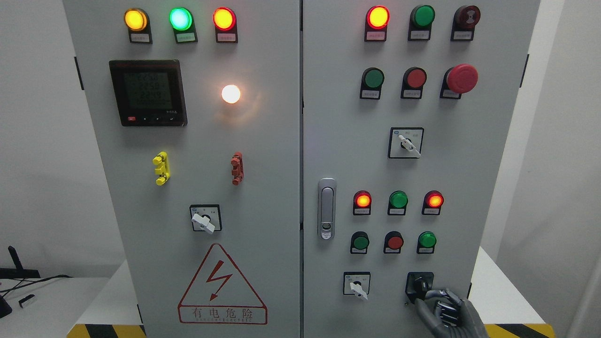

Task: Trip black knob to open circuit
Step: 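Twist the black knob with the right hand to switch it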

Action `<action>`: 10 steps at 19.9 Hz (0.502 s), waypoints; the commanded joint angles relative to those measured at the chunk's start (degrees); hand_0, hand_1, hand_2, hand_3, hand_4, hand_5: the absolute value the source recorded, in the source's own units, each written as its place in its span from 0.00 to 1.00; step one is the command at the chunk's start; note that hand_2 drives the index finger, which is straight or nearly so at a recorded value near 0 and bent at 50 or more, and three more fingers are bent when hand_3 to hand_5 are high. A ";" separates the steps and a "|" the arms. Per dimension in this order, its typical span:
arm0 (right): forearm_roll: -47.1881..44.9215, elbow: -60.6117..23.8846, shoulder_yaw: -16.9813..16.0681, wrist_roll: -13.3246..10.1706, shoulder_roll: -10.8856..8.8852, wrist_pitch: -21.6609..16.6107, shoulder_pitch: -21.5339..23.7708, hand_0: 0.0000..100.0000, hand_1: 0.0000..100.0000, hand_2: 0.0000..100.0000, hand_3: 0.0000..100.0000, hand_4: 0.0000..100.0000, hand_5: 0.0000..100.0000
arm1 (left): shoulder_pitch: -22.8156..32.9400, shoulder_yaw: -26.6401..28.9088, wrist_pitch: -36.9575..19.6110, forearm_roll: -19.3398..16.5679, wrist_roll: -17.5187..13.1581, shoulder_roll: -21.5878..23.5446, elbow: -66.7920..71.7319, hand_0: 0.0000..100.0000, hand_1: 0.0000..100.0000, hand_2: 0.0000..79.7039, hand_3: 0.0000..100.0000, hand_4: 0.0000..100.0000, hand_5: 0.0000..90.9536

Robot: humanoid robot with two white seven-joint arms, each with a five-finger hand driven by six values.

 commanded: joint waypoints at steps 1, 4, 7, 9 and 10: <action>0.15 -1.06 0.89 0.14 0.40 0.17 0.15 0.40 0.84 0.52 1.00 1.00 0.95 | 0.00 0.00 -0.05 -1.76 0.05 0.01 0.00 0.12 0.39 0.00 0.00 0.00 0.00; 0.15 -1.15 1.59 0.14 1.28 0.26 0.33 0.41 0.84 0.52 1.00 1.00 0.95 | 0.00 0.00 -0.05 -1.76 0.05 0.01 0.00 0.12 0.39 0.00 0.00 0.00 0.00; 0.06 -1.07 1.59 0.14 1.37 0.35 0.33 0.41 0.84 0.53 1.00 1.00 0.95 | 0.00 0.00 -0.05 -1.76 0.05 0.01 0.00 0.12 0.39 0.00 0.00 0.00 0.00; 0.06 -1.07 1.59 0.14 1.37 0.43 0.42 0.41 0.84 0.53 1.00 1.00 0.95 | 0.00 0.00 -0.05 -1.76 0.05 0.01 0.00 0.12 0.39 0.00 0.00 0.00 0.00; 0.06 -1.07 1.68 0.14 1.37 0.44 0.42 0.41 0.84 0.53 1.00 1.00 0.95 | 0.00 0.00 -0.05 -1.76 0.05 0.01 0.00 0.12 0.39 0.00 0.00 0.00 0.00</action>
